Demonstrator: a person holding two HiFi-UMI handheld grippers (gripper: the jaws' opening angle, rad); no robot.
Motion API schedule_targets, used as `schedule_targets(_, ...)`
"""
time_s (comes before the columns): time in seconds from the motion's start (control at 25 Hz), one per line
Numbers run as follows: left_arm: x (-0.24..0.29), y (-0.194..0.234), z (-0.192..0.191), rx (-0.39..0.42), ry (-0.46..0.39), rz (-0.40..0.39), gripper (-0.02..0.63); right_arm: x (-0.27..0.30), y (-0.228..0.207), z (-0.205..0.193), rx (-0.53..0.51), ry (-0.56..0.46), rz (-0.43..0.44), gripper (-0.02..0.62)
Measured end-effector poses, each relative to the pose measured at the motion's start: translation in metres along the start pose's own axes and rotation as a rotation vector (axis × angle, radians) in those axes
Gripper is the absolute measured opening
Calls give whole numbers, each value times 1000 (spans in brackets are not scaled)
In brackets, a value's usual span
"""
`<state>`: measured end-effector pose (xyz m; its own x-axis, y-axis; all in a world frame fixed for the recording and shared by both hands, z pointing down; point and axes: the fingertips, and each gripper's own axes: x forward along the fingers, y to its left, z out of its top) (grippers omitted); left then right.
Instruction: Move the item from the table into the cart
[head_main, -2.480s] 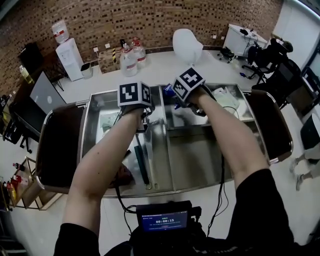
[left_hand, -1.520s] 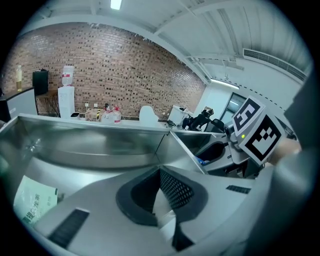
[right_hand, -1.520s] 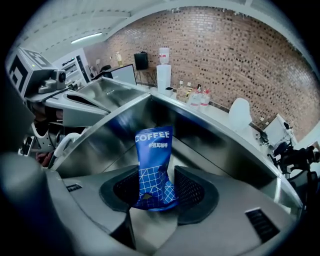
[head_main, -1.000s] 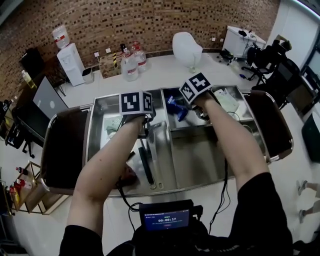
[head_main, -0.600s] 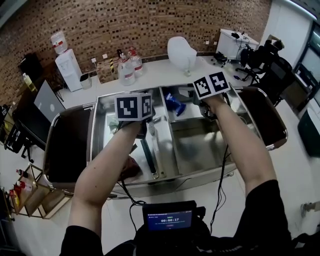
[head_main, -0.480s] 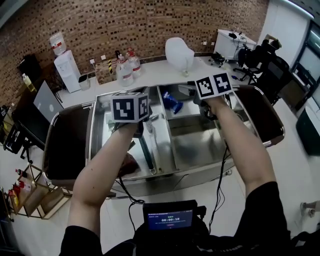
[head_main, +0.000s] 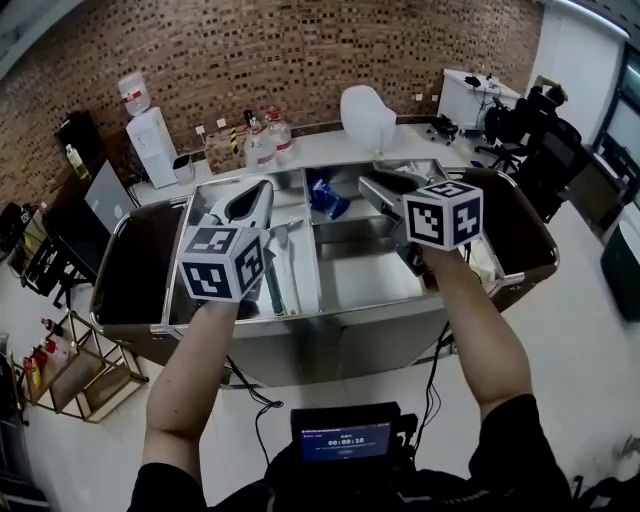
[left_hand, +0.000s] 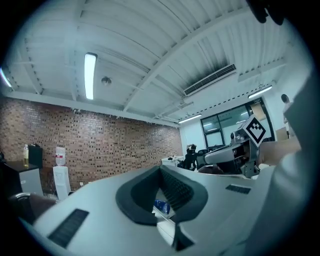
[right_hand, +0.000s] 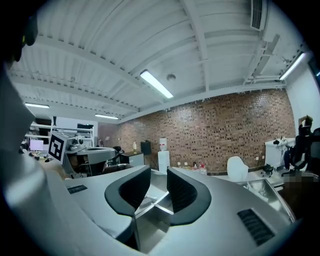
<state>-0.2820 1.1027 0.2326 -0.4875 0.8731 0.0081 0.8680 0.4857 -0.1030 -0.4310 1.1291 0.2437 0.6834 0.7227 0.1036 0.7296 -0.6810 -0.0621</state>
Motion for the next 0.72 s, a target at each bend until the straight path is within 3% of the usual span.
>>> schedule_targets(0.36, -96, -64, -11, 56, -45, 25, 5, -93, 66, -8, -66, -126, -7, 97)
schedule_targets(0.4, -105, -69, -12, 69, -48, 24, 5, -100, 71, -10, -74, -139, -21, 22)
schedule_targets(0.48, -126, -77, -19, 80, -52, 25, 5, -114, 82, -17, -77, -153, -45, 0)
schedule_targets(0.72, -189, -80, -50, 11, -61, 54, 5, -142, 118, -51, -37, -172, -78, 0)
